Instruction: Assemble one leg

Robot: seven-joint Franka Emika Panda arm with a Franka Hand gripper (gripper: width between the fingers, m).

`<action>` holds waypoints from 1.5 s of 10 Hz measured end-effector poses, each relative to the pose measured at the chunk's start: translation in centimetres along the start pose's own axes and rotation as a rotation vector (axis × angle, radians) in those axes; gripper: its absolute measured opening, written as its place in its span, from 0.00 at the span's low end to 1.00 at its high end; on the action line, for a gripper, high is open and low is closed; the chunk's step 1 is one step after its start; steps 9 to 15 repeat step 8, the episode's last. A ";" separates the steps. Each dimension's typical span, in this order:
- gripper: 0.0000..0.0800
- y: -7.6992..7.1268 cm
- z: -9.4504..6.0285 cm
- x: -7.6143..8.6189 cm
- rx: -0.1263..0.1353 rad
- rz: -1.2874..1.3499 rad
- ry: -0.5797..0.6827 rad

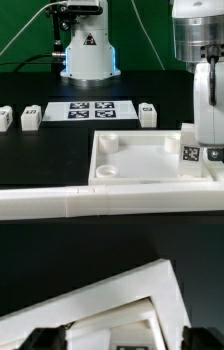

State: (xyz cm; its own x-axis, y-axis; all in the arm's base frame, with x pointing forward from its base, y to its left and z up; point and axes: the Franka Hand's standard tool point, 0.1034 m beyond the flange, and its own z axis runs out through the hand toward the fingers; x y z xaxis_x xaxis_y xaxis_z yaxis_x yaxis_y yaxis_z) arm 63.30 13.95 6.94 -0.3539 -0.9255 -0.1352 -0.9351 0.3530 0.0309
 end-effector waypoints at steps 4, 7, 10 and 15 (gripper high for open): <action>0.81 0.2 -0.5 -0.1 0.001 -0.017 -0.004; 0.81 0.7 -2.9 -1.0 0.017 -0.024 -0.028; 0.81 0.8 -2.8 -0.9 0.015 -0.025 -0.026; 0.81 0.8 -2.8 -0.9 0.015 -0.025 -0.026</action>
Offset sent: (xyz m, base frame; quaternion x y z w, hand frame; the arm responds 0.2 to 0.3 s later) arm -0.0240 0.0035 0.0158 -0.0157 -0.0182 -0.0254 0.9994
